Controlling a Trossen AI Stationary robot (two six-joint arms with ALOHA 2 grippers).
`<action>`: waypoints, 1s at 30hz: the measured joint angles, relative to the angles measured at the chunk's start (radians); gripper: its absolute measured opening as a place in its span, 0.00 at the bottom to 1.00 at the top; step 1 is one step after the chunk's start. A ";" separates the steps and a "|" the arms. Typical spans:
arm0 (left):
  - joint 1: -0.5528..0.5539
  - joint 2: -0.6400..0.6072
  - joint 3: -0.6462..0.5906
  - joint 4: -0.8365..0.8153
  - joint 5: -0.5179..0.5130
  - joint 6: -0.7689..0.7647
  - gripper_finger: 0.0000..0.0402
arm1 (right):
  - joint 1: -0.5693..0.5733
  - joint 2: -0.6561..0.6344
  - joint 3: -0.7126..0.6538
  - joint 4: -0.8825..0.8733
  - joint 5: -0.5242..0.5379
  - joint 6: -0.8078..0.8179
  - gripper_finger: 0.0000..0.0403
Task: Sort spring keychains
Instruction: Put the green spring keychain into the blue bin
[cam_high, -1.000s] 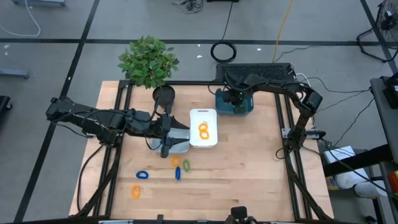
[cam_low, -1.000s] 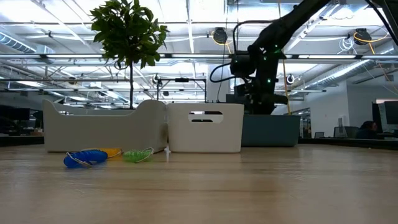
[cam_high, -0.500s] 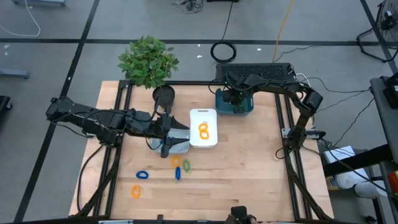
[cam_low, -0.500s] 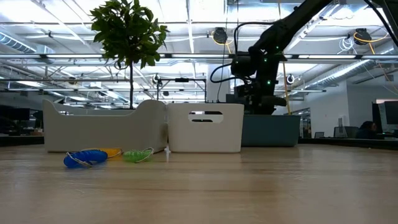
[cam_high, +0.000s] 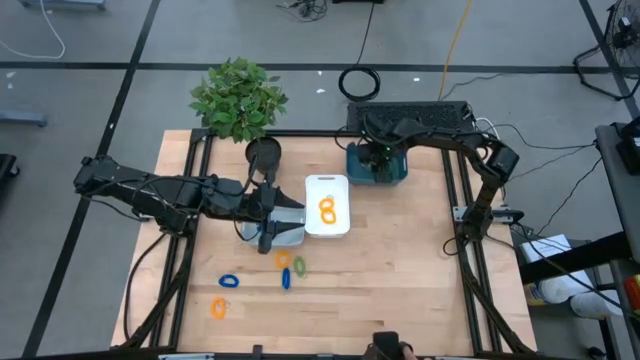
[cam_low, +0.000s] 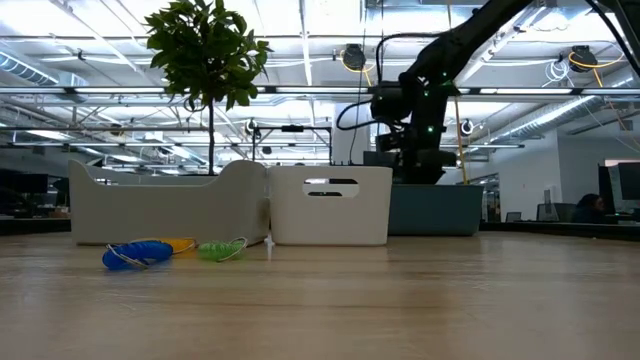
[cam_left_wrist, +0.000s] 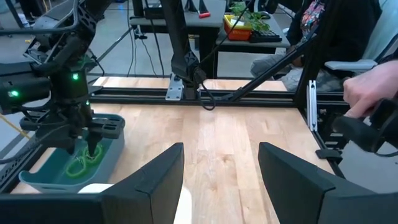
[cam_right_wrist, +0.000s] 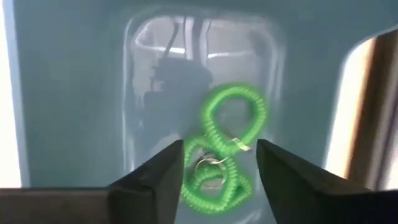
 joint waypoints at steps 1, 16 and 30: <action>0.000 0.000 0.000 -0.003 0.001 0.004 0.54 | 0.000 -0.001 0.009 0.000 0.001 0.000 0.48; 0.000 0.000 0.000 -0.066 0.072 0.178 0.57 | 0.014 -0.212 0.035 0.025 0.040 0.147 0.53; -0.011 0.103 -0.001 -0.189 0.094 0.153 0.83 | 0.144 -0.404 0.035 0.394 0.019 0.455 0.53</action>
